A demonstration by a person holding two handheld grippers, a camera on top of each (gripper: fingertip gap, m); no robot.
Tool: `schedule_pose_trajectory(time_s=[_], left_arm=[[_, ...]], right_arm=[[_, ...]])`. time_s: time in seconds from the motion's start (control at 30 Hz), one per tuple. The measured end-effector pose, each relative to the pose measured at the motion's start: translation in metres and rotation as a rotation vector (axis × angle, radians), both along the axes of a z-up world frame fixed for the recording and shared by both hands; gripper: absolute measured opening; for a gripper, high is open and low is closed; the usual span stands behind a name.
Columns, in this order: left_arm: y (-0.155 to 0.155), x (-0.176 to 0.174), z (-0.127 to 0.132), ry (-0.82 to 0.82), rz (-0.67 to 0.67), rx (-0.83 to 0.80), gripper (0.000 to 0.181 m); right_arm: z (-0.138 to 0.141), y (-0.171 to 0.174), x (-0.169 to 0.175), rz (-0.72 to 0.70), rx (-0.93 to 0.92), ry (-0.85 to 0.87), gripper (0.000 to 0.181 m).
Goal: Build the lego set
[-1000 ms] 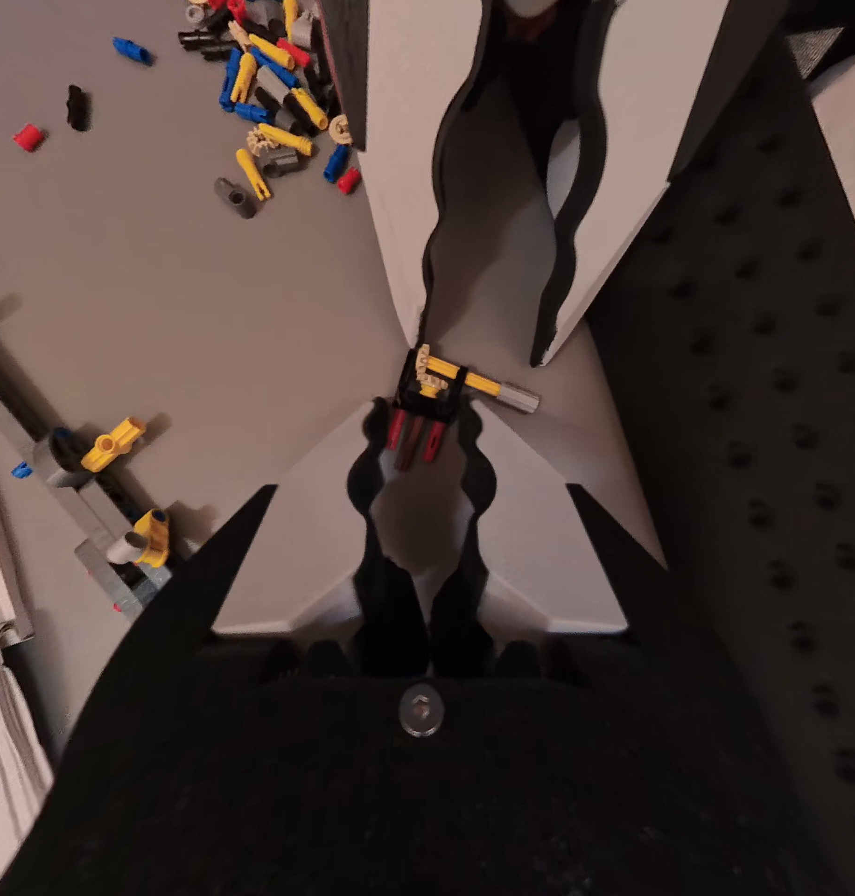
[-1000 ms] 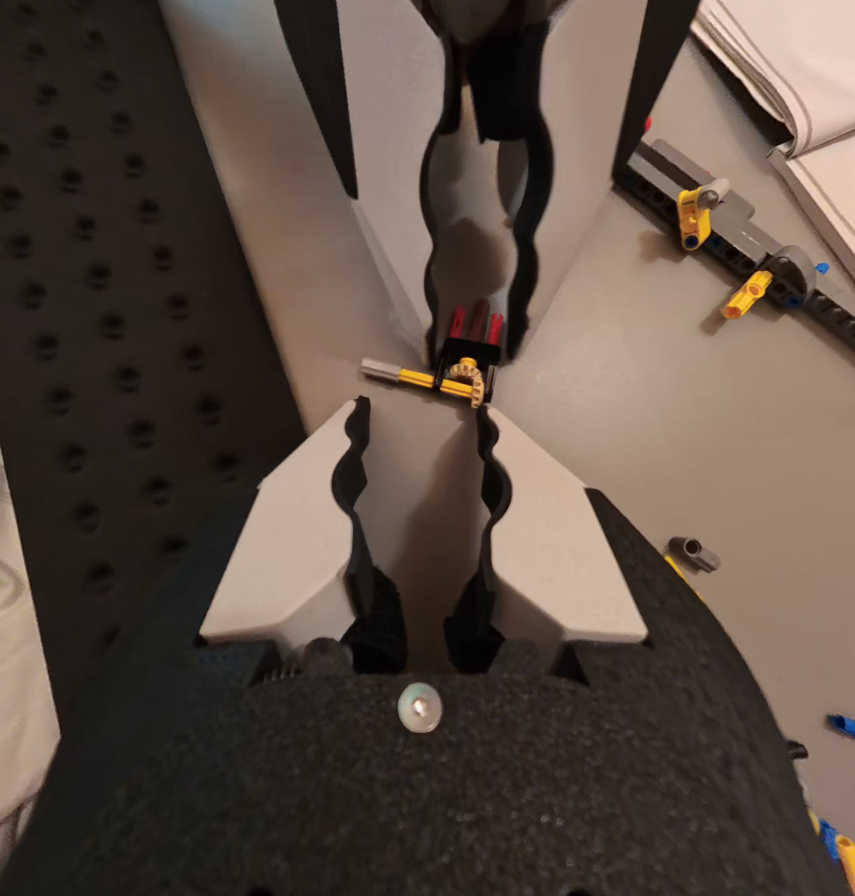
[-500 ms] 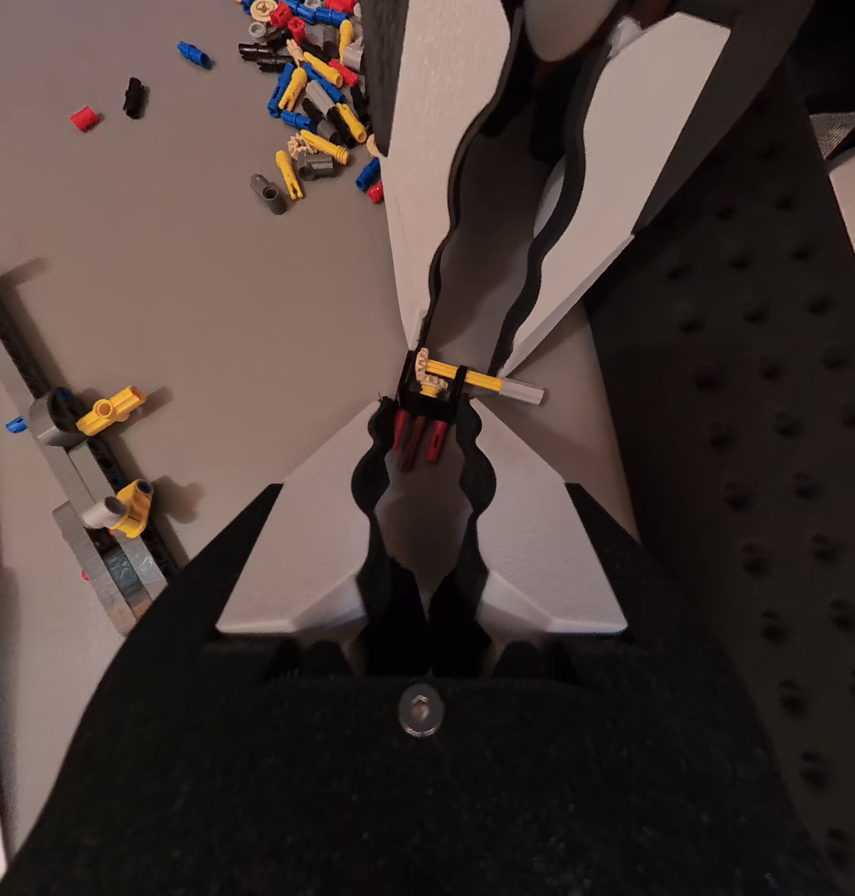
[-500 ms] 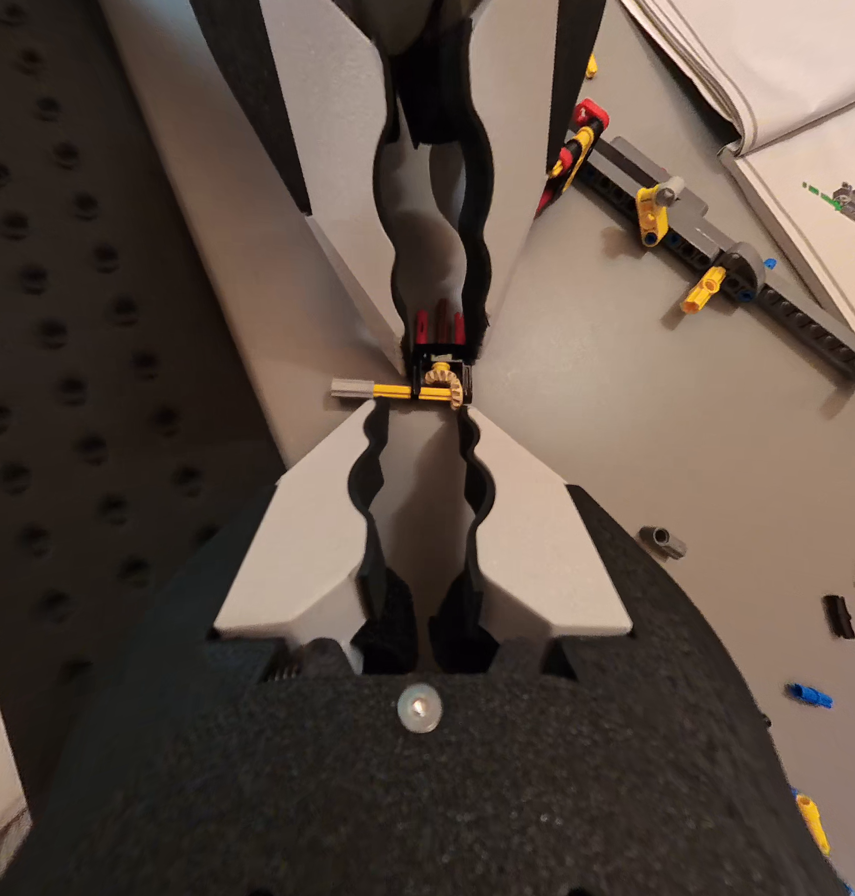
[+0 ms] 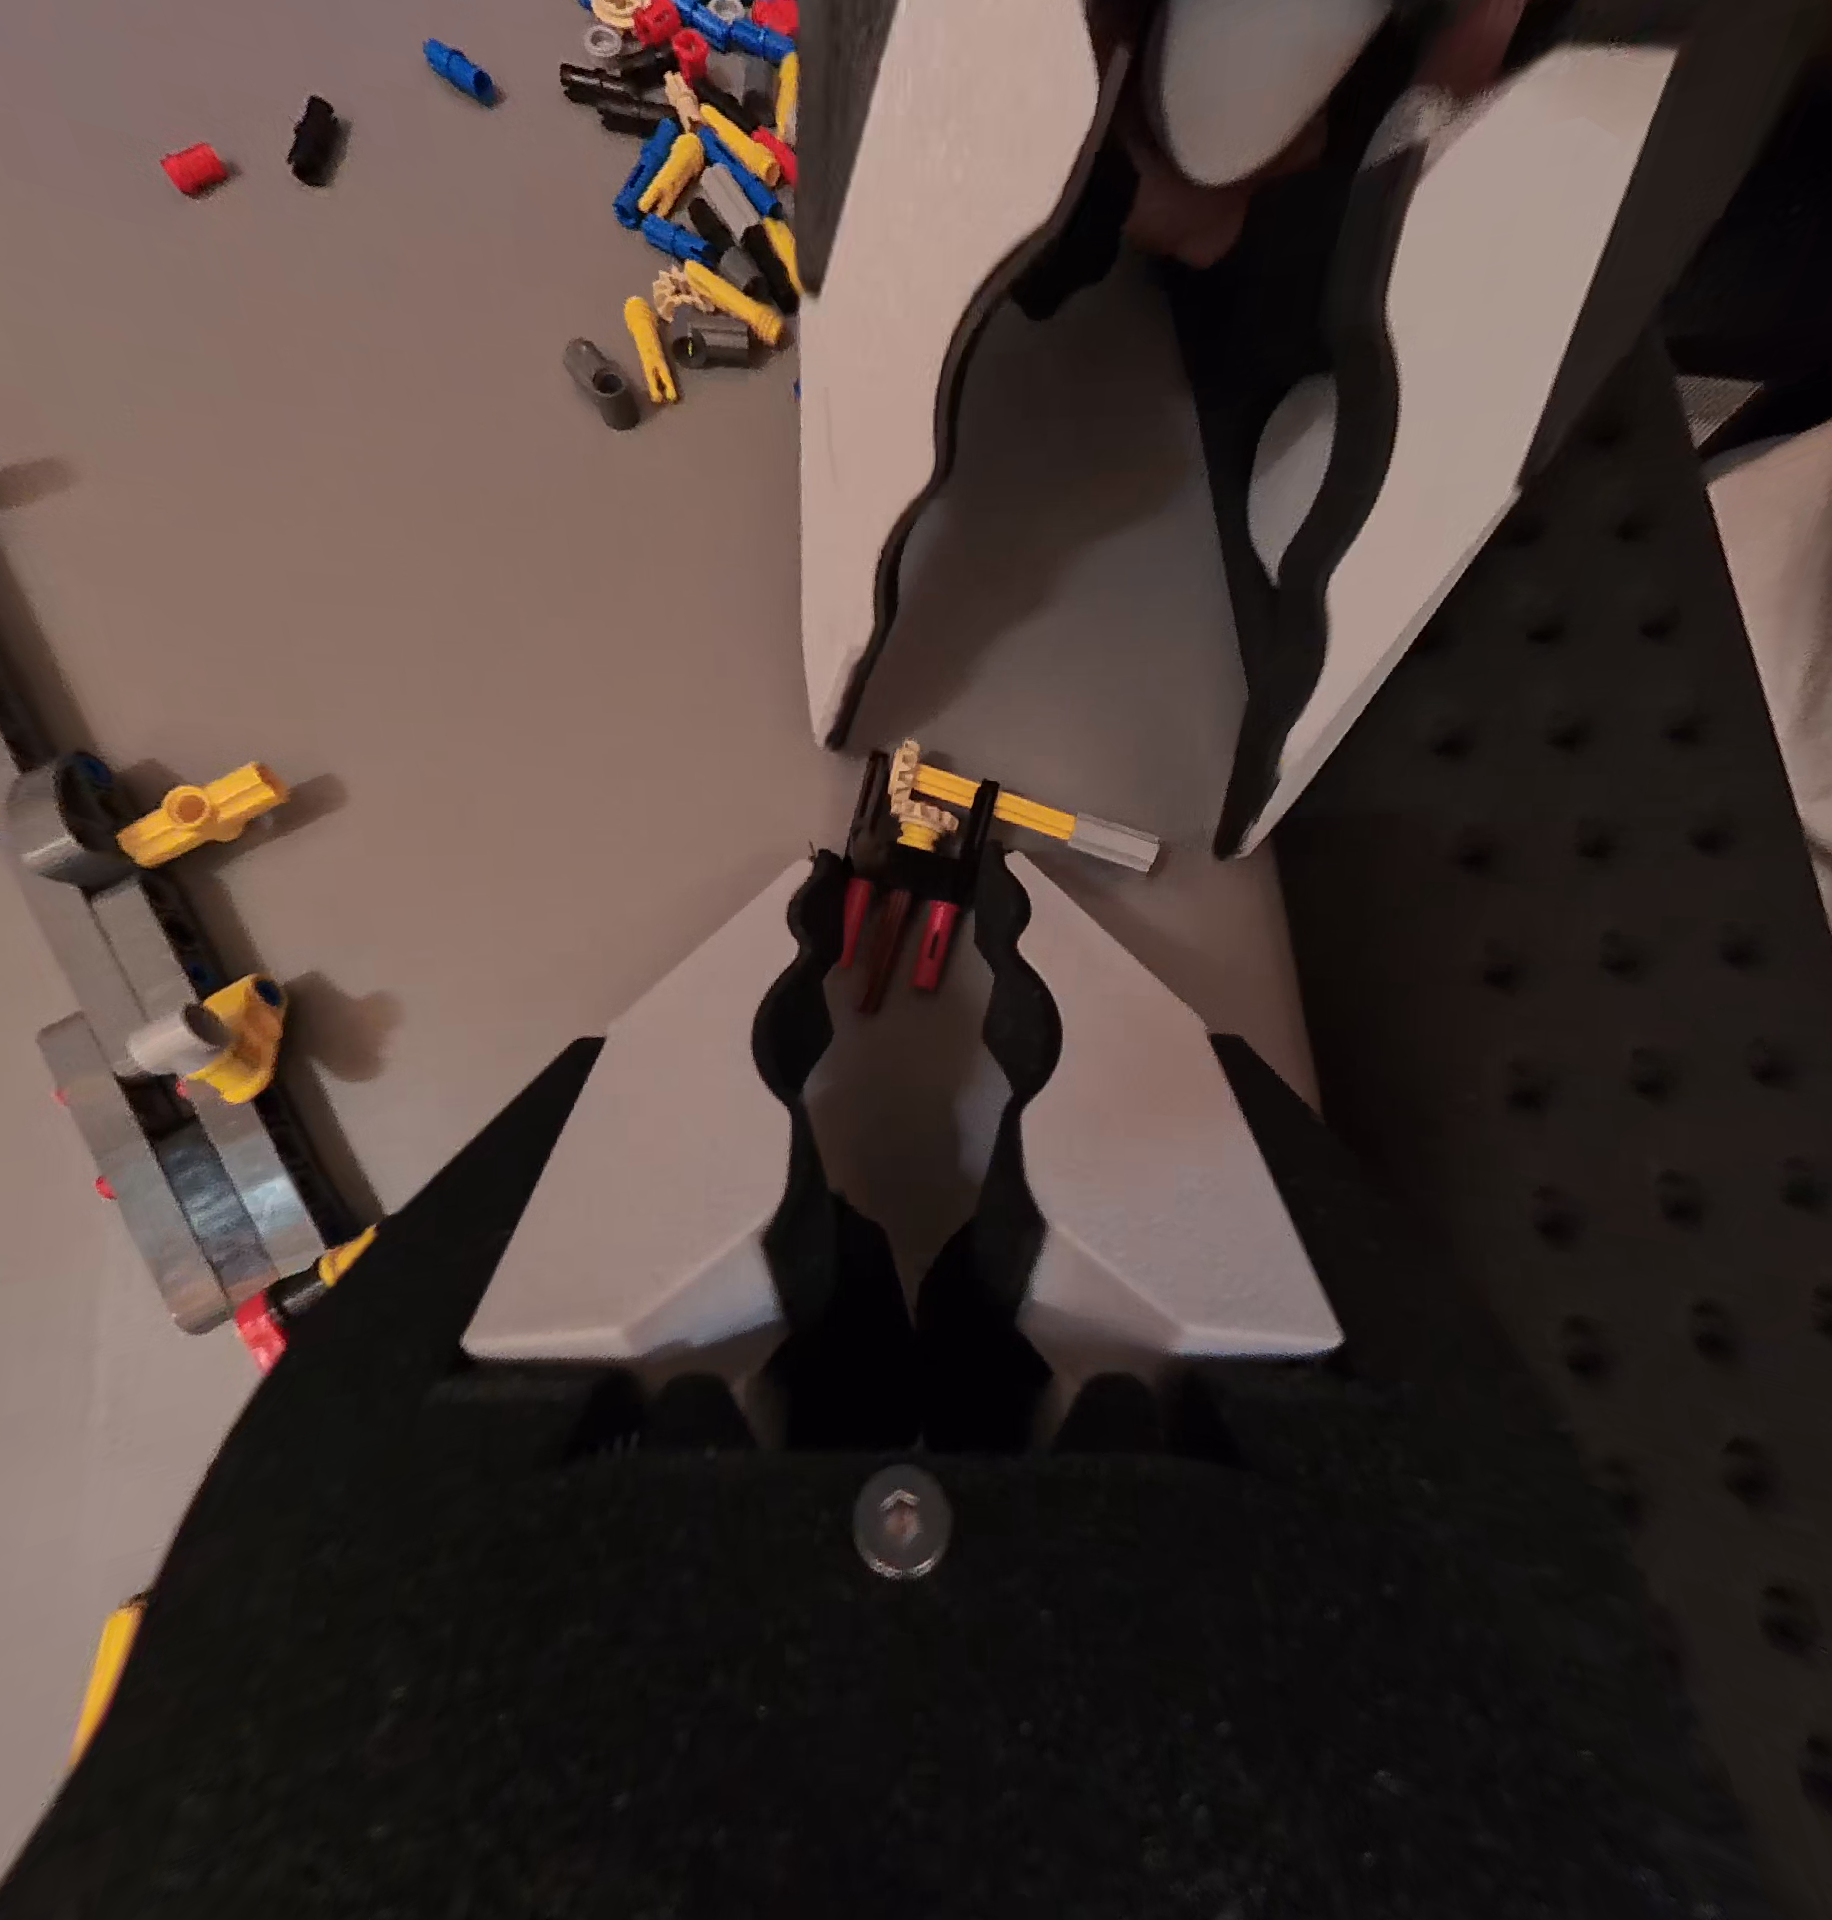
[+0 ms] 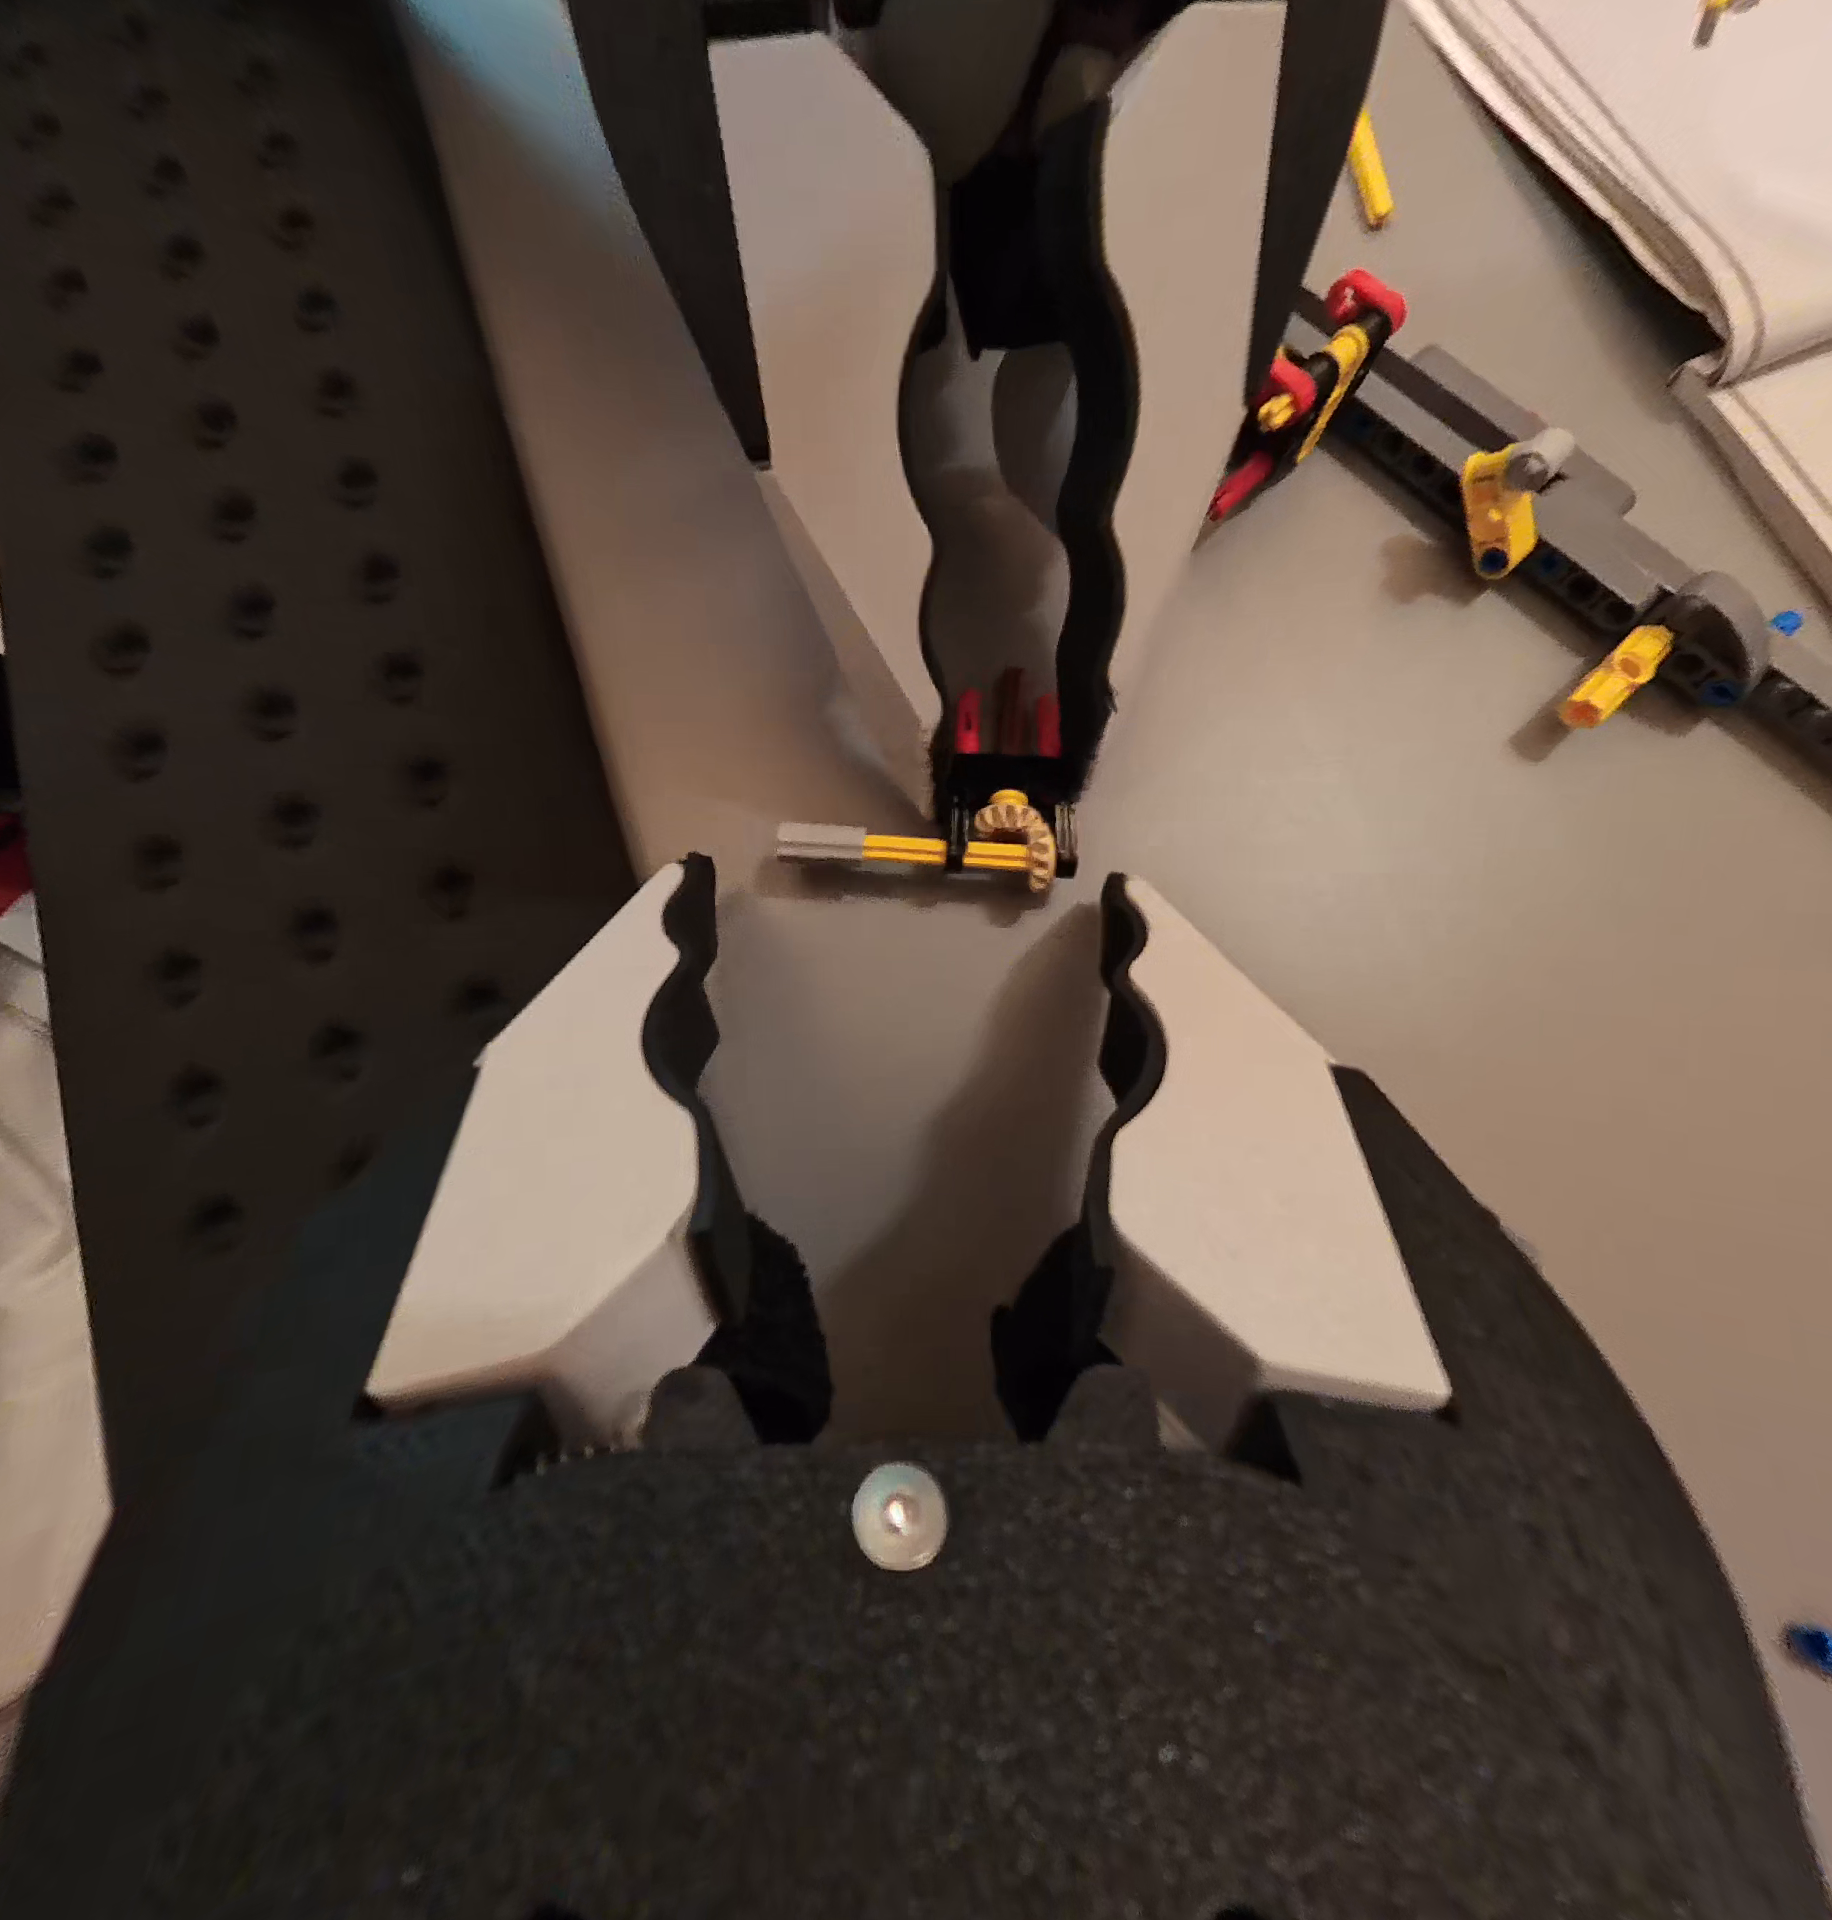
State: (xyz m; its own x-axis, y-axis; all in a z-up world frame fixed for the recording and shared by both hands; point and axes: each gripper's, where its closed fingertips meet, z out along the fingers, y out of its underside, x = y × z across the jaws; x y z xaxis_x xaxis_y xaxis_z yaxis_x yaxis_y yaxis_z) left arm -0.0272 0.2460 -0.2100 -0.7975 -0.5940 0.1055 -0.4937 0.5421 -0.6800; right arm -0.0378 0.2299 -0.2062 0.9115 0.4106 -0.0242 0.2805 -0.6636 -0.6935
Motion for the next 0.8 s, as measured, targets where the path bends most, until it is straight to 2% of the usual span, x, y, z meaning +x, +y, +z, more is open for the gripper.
schedule_pose_trajectory(time_s=[0.07,0.2,0.43,0.8], left_arm=[[-0.0001,0.0003,0.0003,0.011,0.012,-0.012,0.024],[-0.0005,0.0003,0.0003,0.015,0.02,-0.017,0.024],[-0.0005,-0.0021,-0.0012,-0.056,-0.041,0.028,0.023],[-0.0059,-0.002,-0.0014,-0.045,-0.042,0.003,0.023]], right_arm=[[-0.0047,0.0032,0.0003,0.006,-0.016,-0.008,0.075],[-0.0049,0.0068,0.0019,0.016,0.007,-0.033,0.058],[-0.0046,0.005,-0.0013,0.056,0.016,-0.02,0.056],[-0.0048,0.0053,-0.0049,0.119,0.05,-0.011,0.057]])
